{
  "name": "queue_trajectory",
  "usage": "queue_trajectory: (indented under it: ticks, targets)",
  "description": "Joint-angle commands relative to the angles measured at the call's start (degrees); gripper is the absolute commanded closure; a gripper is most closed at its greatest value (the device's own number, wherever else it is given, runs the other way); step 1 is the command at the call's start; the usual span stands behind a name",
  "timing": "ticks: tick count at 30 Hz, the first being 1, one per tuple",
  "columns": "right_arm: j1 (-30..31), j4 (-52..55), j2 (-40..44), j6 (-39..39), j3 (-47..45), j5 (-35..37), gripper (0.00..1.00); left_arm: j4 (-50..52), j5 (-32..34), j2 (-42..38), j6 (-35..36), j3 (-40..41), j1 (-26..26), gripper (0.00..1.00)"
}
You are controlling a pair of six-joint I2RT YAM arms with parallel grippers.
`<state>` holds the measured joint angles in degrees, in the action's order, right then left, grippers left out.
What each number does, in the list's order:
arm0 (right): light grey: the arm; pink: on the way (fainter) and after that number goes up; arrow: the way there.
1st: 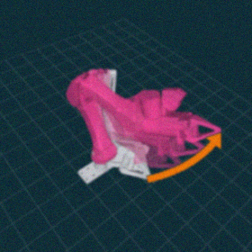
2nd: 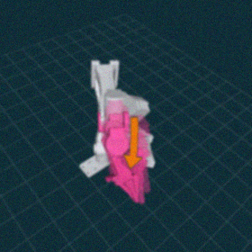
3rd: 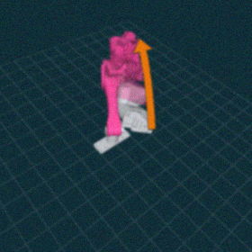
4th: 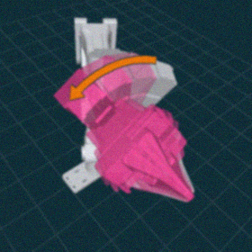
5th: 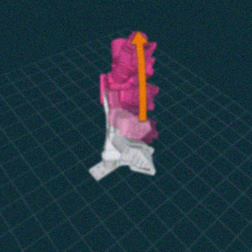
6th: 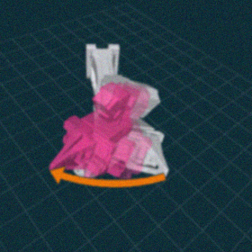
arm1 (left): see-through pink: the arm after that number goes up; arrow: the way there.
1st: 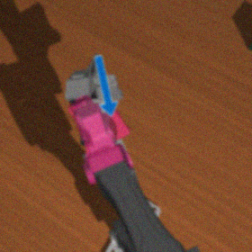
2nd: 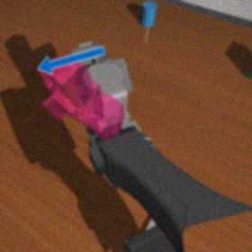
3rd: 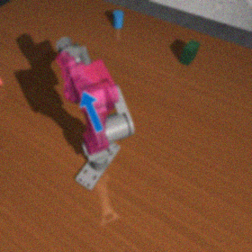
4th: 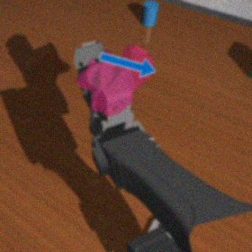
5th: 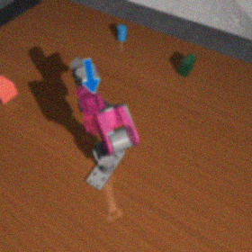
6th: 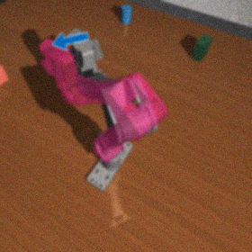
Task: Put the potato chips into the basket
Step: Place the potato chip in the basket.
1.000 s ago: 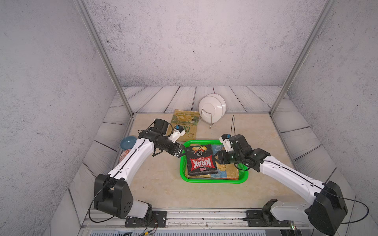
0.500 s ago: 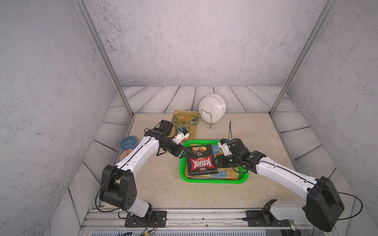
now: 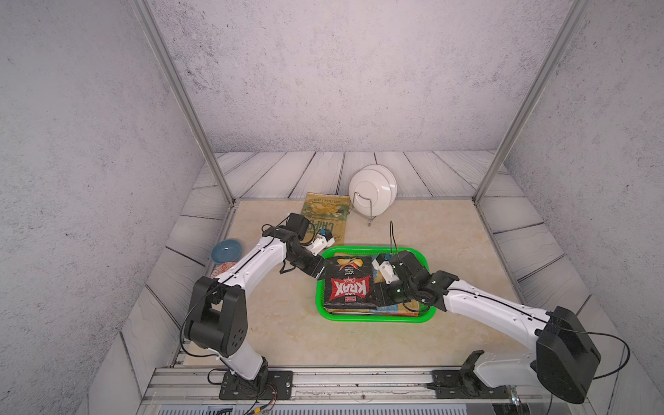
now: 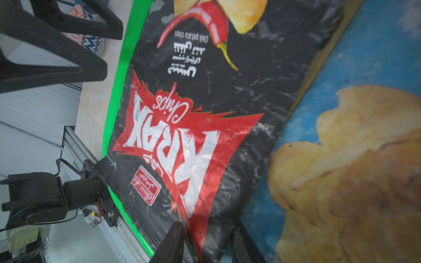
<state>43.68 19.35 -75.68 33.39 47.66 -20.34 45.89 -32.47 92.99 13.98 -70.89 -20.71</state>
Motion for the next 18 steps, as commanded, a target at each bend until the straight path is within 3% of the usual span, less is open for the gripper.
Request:
queue_trajectory:
  ticks: [1,4,8,13,18]
  targets:
    - [0.8,0.7,-1.4,-0.7,0.5,-1.7,0.63,0.9,0.7,0.8,1.0,-1.7,-0.2,0.33]
    - [1.0,3.4,-1.1,-1.9,1.5,-0.6,0.58,1.0,1.0,0.7,1.1,-2.4,-0.1,0.33]
    - [1.0,9.1,2.5,-4.0,3.2,7.1,0.5,1.6,2.6,-0.5,1.4,-3.8,0.0,0.31]
    - [0.9,14.9,6.1,-6.1,5.8,14.5,0.49,1.5,6.6,-2.0,0.0,-5.5,1.1,0.28]
    - [0.9,15.7,8.9,-7.4,7.2,19.0,0.49,-0.8,9.9,-1.2,-2.8,-7.4,5.6,0.22]
